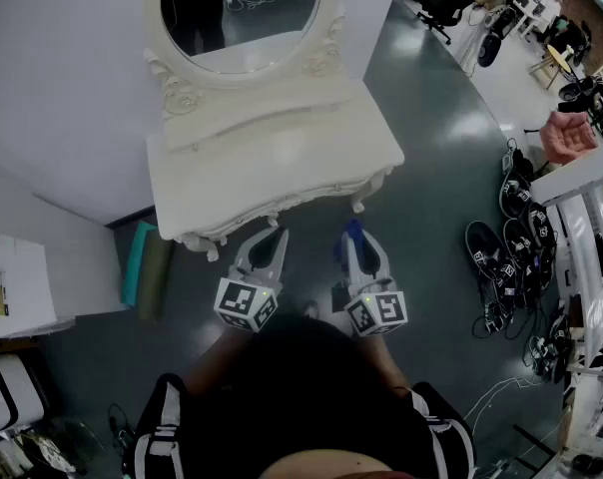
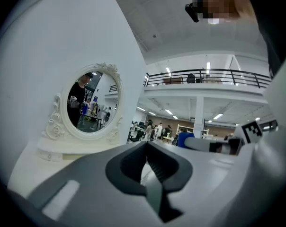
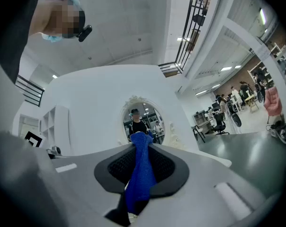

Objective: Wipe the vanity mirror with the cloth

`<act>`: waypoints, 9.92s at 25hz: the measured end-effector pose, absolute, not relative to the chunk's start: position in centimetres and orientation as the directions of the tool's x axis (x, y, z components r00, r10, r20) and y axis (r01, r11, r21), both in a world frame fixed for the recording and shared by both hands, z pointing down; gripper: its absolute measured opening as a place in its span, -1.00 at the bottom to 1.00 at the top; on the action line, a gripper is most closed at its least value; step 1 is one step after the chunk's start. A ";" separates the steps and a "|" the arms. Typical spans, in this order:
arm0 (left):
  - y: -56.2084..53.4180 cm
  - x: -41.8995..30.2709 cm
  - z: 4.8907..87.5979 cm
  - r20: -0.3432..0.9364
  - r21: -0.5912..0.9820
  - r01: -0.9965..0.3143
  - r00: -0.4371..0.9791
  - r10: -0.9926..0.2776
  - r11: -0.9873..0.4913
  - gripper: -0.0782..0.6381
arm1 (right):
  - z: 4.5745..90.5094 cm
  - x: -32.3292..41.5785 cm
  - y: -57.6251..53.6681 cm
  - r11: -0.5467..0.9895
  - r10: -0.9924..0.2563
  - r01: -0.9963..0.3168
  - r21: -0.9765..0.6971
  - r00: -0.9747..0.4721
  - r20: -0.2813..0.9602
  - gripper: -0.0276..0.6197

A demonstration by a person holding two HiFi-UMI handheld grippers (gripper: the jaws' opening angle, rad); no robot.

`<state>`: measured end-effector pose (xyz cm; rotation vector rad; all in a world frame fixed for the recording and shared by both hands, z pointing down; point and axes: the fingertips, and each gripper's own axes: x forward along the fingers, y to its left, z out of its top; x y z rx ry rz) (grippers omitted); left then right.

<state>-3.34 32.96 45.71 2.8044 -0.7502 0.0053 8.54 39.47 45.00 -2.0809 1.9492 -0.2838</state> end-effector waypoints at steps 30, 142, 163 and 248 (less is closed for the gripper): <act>27.1 -11.8 47.9 0.095 0.304 -0.496 0.865 -0.492 -0.813 -0.75 | 45.2 2.3 36.3 -0.137 -0.987 -0.926 -0.353 0.158 -0.029 -0.73; -18.6 -0.1 47.0 0.167 0.276 -0.741 0.664 -0.729 -0.612 -0.75 | 52.1 31.2 -22.7 -0.136 -0.840 -0.258 -0.957 0.542 -0.027 -0.74; -15.4 -2.3 45.0 0.077 0.274 -0.735 0.659 -0.748 -0.620 -0.75 | 38.5 32.7 -22.3 -0.172 -0.802 -0.502 -0.848 0.570 -0.175 -0.76; -11.8 -13.8 46.6 0.103 0.280 -0.886 0.410 -0.906 -0.369 -0.75 | 49.5 -9.6 -26.6 0.281 -0.833 -0.349 0.894 -0.551 0.047 -0.75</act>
